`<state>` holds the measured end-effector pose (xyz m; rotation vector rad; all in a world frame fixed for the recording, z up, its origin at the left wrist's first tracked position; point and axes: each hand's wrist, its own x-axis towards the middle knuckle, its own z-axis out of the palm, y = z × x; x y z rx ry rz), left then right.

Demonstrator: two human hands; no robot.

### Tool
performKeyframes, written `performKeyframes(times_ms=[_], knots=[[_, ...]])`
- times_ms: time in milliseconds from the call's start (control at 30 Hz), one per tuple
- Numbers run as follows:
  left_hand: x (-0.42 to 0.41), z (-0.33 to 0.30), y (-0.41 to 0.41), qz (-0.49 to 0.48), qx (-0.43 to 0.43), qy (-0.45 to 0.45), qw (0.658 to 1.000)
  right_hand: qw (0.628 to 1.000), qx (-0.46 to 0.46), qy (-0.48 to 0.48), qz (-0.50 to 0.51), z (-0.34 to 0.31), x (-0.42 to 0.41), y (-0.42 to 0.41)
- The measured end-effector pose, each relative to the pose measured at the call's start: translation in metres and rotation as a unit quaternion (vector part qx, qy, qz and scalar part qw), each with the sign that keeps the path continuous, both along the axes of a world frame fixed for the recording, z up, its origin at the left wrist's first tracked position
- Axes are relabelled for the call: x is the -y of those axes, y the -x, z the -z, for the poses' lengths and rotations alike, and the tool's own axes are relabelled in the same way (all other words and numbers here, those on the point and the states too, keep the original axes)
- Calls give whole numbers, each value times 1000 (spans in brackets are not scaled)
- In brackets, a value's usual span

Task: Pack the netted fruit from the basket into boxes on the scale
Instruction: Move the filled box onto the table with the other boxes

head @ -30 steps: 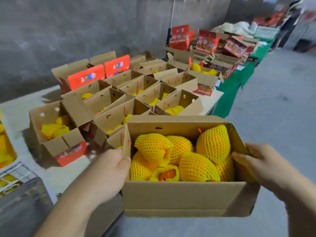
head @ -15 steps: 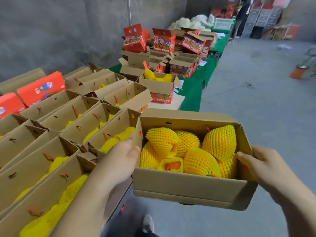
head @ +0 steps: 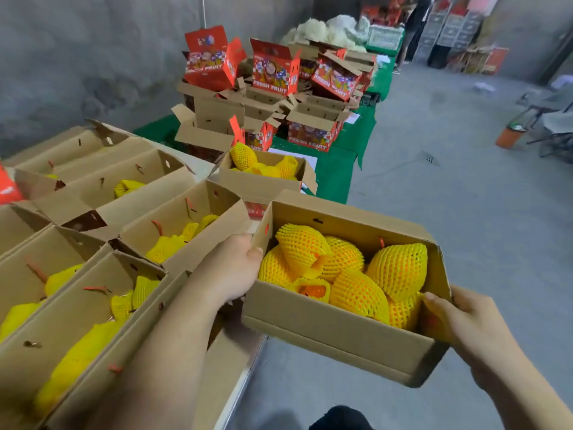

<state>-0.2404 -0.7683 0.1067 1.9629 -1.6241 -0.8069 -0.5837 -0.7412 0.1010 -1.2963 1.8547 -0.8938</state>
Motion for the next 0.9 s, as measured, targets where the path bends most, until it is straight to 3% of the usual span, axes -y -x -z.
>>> performKeyframes(times_ms=[200,467,600,667,733,800,867,900], knots=[[97,22,-25,-60,2,-35,998,997,45,-47,-34,34,128,-22],[225,62,-24,-185,107,-54,975,974,120,-162,-105,109,294,-65],[256,93,6,-262,21,20,965,952,141,-242,-125,140,323,-79],[255,114,37,-320,24,38,946,924,139,-310,-177,138,341,-73],[247,137,73,-416,-22,-9,909,865,79,-386,-311,123,365,-57],[243,158,105,-482,-113,-90,864,828,-52,-346,-439,101,404,-39],[246,168,127,-469,-201,-167,843,860,-186,-179,-441,86,449,-34],[250,171,133,-459,-234,-185,837,889,-192,-115,-400,80,469,-40]])
